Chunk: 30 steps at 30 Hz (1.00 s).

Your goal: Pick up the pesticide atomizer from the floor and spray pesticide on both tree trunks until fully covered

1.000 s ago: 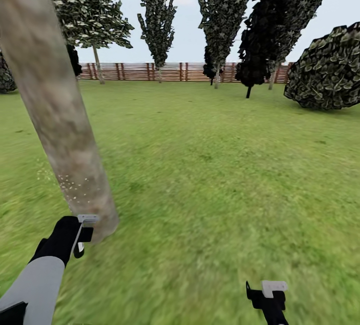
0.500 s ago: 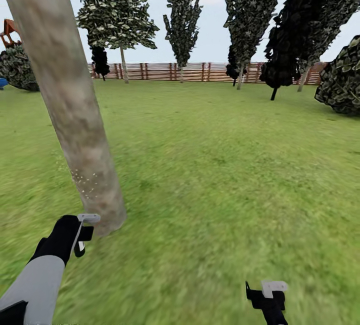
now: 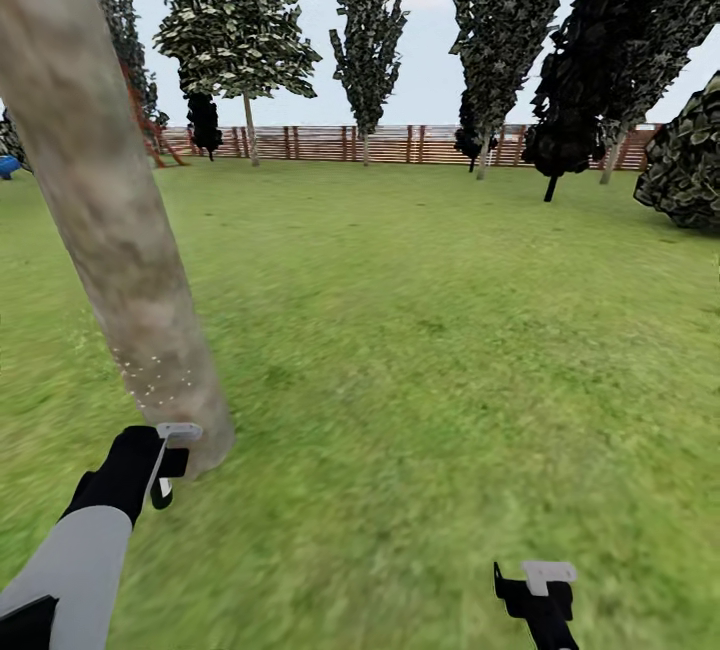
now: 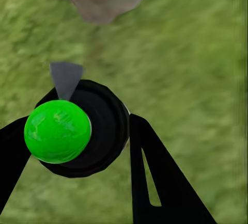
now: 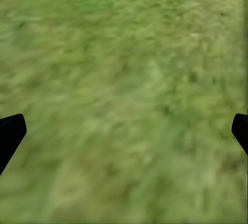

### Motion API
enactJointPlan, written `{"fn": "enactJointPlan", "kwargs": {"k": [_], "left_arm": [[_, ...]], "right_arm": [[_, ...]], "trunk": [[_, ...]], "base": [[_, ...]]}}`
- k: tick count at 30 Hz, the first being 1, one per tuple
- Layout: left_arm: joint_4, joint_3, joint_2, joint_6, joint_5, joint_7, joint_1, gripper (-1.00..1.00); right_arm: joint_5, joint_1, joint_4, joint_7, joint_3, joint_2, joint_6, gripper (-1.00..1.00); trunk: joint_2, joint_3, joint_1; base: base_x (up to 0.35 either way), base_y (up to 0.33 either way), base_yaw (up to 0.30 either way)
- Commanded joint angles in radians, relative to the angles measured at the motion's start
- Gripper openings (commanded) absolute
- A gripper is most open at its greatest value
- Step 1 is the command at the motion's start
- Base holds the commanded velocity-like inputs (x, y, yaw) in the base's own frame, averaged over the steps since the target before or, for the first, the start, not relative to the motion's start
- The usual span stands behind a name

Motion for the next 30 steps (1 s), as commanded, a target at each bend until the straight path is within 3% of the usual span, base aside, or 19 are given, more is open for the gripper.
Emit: {"fn": "enactJointPlan", "kwargs": {"k": [1,7,15,17,20,22,26,30], "left_arm": [[-0.002,0.003,-0.001,0.003,-0.011,-0.01,-0.001,-1.0],[-0.003,0.002,0.001,0.003,-0.011,-0.01,-0.004,-1.0],[-0.001,-0.002,-0.003,0.007,-0.011,-0.008,-0.053,-1.0],[0.0,-0.005,-0.001,0.054,-0.012,-0.008,-0.108,-1.0],[-0.002,-0.007,0.01,0.114,-0.013,-0.011,-0.137,-1.0],[-0.002,-0.008,0.017,0.123,-0.013,-0.014,-0.149,-1.0],[-0.004,-0.011,-0.001,0.125,-0.014,-0.016,-0.155,-1.0],[-0.025,-0.011,-0.001,0.127,-0.015,-0.016,-0.163,-1.0]], "right_arm": [[0.011,-0.001,0.001,-0.004,-0.006,0.0,-0.003,1.0],[0.011,-0.001,0.001,-0.004,-0.006,0.0,-0.003,1.0],[0.011,-0.001,0.001,-0.004,-0.006,0.001,-0.002,1.0],[0.011,-0.001,0.001,-0.004,-0.006,0.001,-0.002,1.0],[0.011,-0.001,0.001,-0.004,-0.006,0.001,-0.002,1.0],[0.011,-0.001,0.001,-0.004,-0.006,0.001,-0.003,1.0],[0.011,-0.001,0.001,-0.004,-0.006,0.0,-0.003,1.0],[0.011,-0.001,0.001,-0.004,-0.007,0.0,-0.002,1.0]], "trunk": [[0.0,-0.001,0.0],[0.0,-0.001,0.0],[0.0,-0.001,0.0],[0.0,-0.001,0.0],[0.0,-0.001,0.0],[0.0,-0.001,0.0],[0.0,-0.001,0.0],[0.0,-0.001,0.0]], "base": [[0.001,-0.276,0.085],[0.066,-0.265,0.241],[0.114,-0.093,0.277],[0.003,-0.002,0.278],[0.0,0.0,0.278],[0.0,0.0,0.238],[0.032,-0.031,0.062],[0.188,-0.19,0.002]]}}
